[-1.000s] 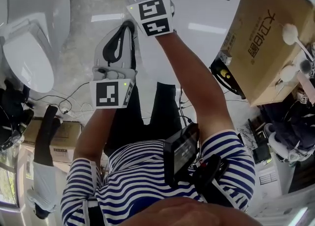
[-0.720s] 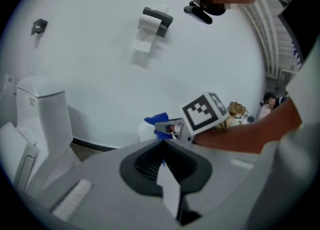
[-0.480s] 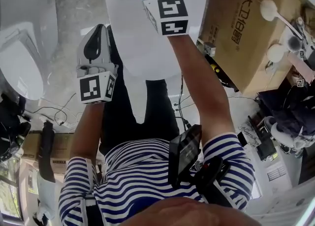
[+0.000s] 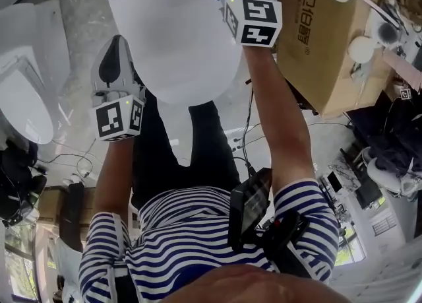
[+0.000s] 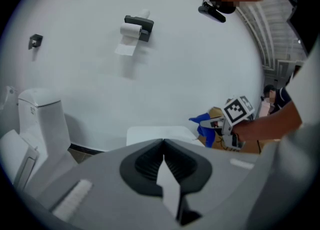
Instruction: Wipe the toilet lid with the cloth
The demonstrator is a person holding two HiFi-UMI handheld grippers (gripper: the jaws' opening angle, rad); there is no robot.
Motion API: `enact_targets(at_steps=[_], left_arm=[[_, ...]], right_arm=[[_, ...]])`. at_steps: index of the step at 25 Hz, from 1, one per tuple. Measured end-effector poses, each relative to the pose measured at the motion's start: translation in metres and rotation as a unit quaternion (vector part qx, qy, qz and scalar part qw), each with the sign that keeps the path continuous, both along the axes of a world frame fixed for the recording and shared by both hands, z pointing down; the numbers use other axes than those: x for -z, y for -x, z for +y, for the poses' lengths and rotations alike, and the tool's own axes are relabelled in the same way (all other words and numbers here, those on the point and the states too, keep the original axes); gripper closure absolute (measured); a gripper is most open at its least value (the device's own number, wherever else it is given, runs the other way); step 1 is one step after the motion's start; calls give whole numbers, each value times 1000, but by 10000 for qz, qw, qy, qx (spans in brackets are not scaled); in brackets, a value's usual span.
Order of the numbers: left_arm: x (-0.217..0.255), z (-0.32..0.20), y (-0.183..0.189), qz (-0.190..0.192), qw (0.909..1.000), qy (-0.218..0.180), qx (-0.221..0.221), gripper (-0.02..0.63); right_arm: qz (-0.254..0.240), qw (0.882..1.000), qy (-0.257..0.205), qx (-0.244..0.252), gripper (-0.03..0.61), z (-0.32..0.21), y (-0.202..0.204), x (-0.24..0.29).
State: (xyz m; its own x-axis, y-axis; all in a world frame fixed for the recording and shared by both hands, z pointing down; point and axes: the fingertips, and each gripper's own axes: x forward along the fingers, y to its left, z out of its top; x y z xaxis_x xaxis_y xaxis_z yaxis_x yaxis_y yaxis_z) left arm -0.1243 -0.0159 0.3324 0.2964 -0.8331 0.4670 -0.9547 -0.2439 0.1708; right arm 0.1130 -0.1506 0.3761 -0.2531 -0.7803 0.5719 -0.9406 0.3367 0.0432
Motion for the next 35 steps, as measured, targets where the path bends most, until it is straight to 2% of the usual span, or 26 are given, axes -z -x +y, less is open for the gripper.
enact_targets(at_steps=[5,11,16,27,35], left_arm=[[-9,5,-11,-80,10000,9,5,612],[-26,8,-8,-219,9997,26,114,612],[-30,9,-4,-212,9996,47,183,612],[-35,7,-2,-142,9998,78,152,612],[-32,11,22,-120,9996,62,237,612]], right_arm=[[52,9996,153,-248,463,7,-42,-35],[138,9977,548,-385,463,10,-59,-99],[256,9954,896,-240,463,19,-49,-135],[250,9954,885,-274,465,16,-37,-141],[108,9959,882,168,464,22,35,-138]])
